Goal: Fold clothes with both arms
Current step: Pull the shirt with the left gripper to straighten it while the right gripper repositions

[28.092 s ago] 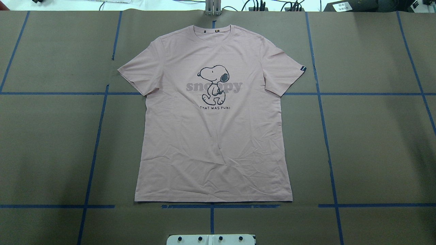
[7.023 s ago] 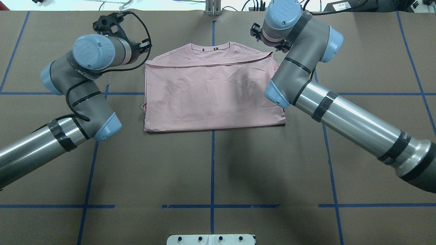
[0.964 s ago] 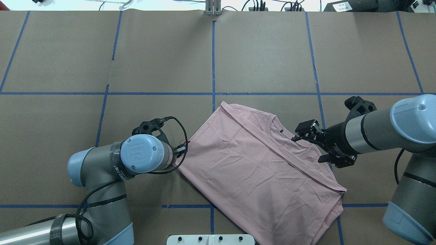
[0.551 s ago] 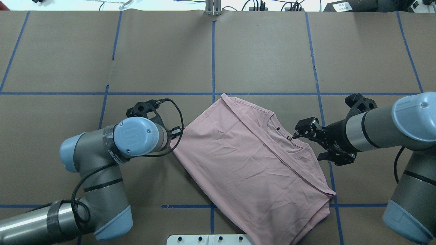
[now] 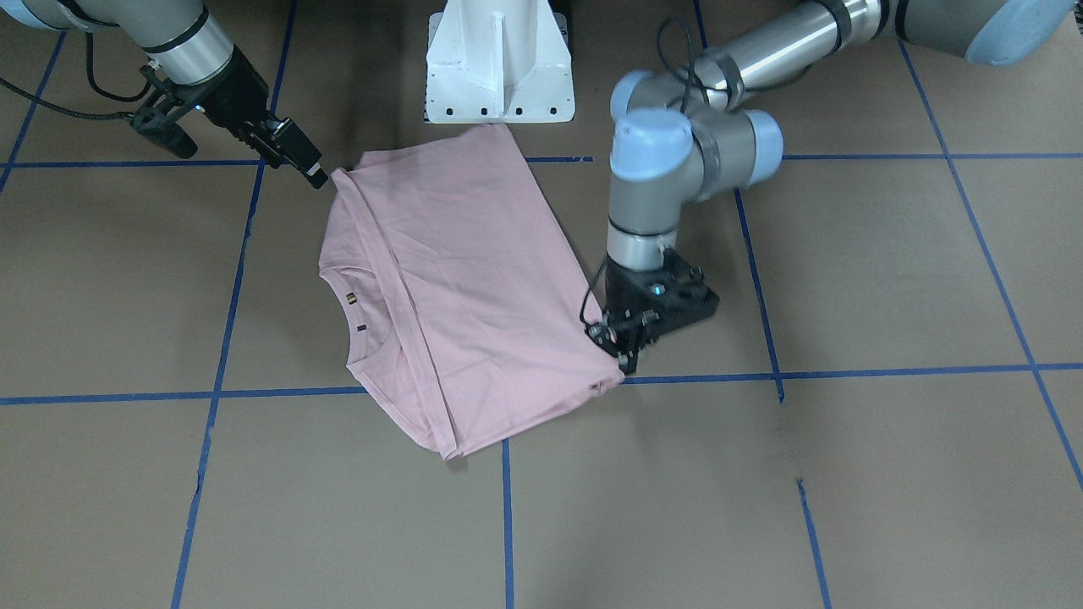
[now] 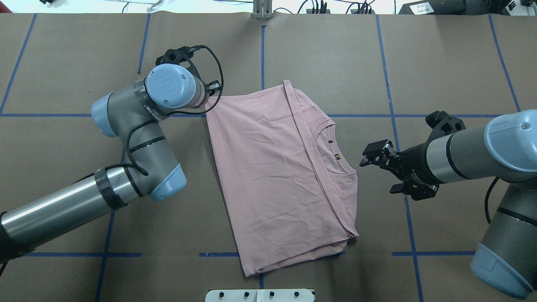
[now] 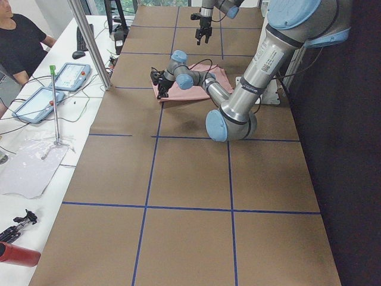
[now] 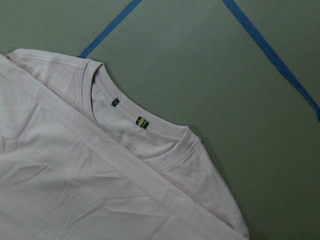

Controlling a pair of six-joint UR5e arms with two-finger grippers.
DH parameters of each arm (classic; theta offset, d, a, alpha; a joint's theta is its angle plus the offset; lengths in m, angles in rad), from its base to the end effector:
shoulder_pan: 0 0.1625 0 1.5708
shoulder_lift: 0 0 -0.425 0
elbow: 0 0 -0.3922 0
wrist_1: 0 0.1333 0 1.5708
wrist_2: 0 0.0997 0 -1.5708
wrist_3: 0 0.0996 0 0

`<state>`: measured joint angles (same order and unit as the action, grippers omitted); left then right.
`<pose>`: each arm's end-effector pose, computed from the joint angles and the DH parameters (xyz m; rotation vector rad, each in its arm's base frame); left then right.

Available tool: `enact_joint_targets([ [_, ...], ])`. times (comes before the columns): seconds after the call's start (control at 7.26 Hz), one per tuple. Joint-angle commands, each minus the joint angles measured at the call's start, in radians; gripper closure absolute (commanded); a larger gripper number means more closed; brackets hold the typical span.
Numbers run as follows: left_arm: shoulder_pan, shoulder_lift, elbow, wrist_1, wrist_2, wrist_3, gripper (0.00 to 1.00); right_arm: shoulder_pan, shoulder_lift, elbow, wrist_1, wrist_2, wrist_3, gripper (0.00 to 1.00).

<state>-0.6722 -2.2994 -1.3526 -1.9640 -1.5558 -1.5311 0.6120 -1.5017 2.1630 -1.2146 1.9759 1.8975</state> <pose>0.5147 -0.5819 0.2713 0.3333 0.8558 -0.5951 -0.3300 -0.3465 0.3089 -0.2269 -1.0638 0.6408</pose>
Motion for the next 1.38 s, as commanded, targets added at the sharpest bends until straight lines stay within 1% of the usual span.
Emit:
enact_joint_targets([
  [0.0,-0.101,-0.144,0.356,-0.250,0.000,0.069,1.00,0.003,0.032,-0.003,0.000,-0.005,0.000,0.00],
  [0.14,-0.113,-0.146,0.359,-0.262,-0.001,0.100,0.78,0.002,0.049,-0.009,0.000,-0.006,0.002,0.00],
  [0.28,-0.113,-0.144,0.334,-0.262,-0.009,0.100,0.54,-0.001,0.079,-0.031,0.000,-0.006,0.006,0.00],
  [0.41,-0.110,-0.094,0.199,-0.254,-0.013,0.095,0.51,-0.012,0.128,-0.075,-0.005,-0.008,0.011,0.00],
  [0.55,-0.092,0.008,0.037,-0.247,-0.088,0.091,0.51,-0.047,0.191,-0.134,-0.011,-0.049,0.017,0.00],
  [0.69,-0.095,0.114,-0.117,-0.245,-0.169,0.085,0.51,-0.082,0.257,-0.197,-0.013,-0.114,0.043,0.00],
  [0.83,-0.095,0.206,-0.254,-0.245,-0.178,0.086,0.50,-0.122,0.312,-0.237,-0.052,-0.156,0.102,0.01],
  [0.96,-0.098,0.248,-0.307,-0.245,-0.179,0.088,0.51,-0.165,0.377,-0.261,-0.141,-0.223,0.126,0.02],
  [1.1,-0.098,0.249,-0.309,-0.245,-0.178,0.086,0.50,-0.213,0.389,-0.271,-0.181,-0.270,0.139,0.05],
  [1.24,-0.098,0.250,-0.310,-0.245,-0.178,0.086,0.50,-0.245,0.394,-0.308,-0.183,-0.313,0.140,0.06],
])
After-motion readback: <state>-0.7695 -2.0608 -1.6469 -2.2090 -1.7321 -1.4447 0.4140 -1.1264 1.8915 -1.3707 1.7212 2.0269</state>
